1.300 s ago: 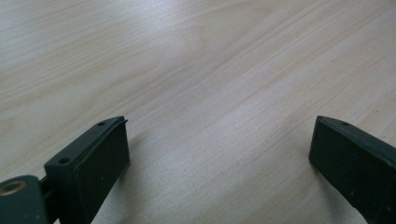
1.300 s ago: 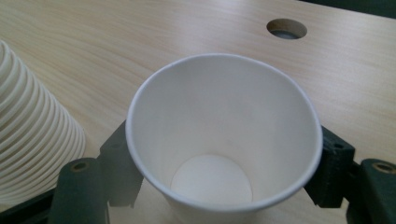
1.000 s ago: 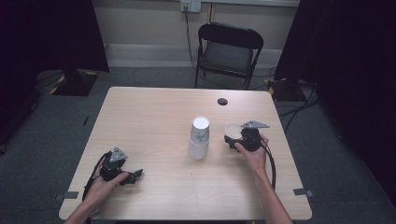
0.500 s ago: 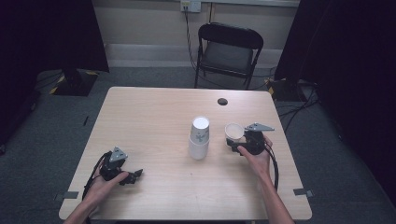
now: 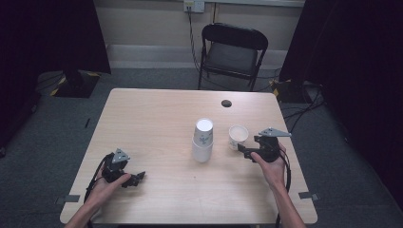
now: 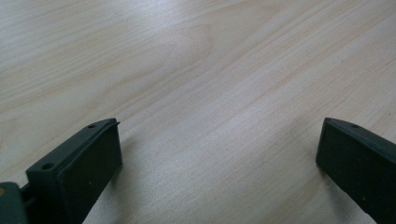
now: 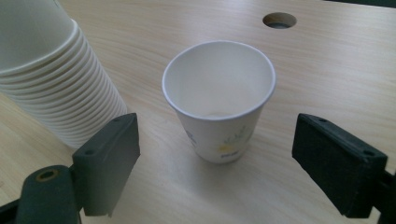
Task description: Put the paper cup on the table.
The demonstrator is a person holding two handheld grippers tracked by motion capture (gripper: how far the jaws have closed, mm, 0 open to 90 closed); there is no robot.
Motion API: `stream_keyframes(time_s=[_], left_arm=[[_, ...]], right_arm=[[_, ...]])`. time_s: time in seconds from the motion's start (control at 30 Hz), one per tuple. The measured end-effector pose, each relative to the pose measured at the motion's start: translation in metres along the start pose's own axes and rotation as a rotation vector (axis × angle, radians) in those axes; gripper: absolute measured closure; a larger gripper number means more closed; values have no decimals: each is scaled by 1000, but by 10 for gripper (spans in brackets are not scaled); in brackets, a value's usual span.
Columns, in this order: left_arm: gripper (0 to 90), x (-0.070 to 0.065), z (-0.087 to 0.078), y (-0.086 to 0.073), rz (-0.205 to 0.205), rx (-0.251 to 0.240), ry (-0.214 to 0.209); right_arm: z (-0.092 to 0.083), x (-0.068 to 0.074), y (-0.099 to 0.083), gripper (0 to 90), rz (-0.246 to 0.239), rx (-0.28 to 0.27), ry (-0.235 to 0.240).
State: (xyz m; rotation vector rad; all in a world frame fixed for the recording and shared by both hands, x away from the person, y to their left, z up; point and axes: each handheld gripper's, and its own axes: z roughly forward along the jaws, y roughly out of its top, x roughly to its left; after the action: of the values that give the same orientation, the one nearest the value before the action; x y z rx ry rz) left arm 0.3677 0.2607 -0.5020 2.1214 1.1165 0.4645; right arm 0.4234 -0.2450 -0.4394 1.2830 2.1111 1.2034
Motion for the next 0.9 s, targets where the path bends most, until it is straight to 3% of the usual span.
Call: stream_keyframes(time_s=[0.1,0.33,0.53,0.73,0.9], left_arm=[[0,0,0,0,1,0,0],[0,0,0,0,-2,1,4],[0,-2,0,0,-10,-2,13],[2,-4,-1,-1,-12,-1,16],[0,-11,-1,-1,-15,-2,9]], right_arm=[[-8,2,-3,145,-4,3,-14],[-21,17,-13,145,-4,1,32],[-18,36,-33,148,-46,49,82],[-18,58,-40,153,-110,88,77],[-17,72,-45,158,-125,107,106]])
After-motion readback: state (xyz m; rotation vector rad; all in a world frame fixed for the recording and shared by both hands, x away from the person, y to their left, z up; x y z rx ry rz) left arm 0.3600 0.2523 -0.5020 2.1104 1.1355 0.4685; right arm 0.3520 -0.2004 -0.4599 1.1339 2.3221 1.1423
